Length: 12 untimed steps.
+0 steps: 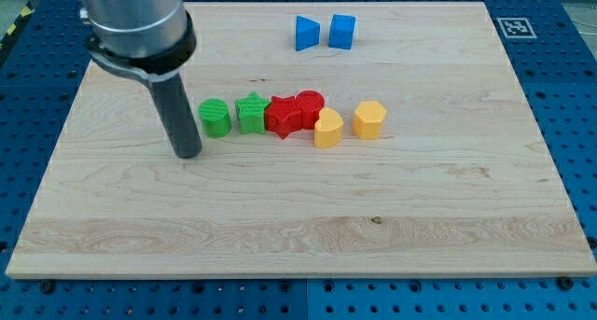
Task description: Place the green star towards the bottom of the blue cube
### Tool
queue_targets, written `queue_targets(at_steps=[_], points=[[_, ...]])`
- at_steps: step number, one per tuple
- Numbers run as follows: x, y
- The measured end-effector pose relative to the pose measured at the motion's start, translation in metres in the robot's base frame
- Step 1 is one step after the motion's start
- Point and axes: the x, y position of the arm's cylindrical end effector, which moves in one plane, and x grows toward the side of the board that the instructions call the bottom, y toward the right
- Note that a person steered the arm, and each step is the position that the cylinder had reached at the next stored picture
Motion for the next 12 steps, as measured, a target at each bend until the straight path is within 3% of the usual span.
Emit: queue_targets(at_steps=[2,7,12], points=[[0.008,0.079],[-0.050,0.071],[-0.066,0.071]])
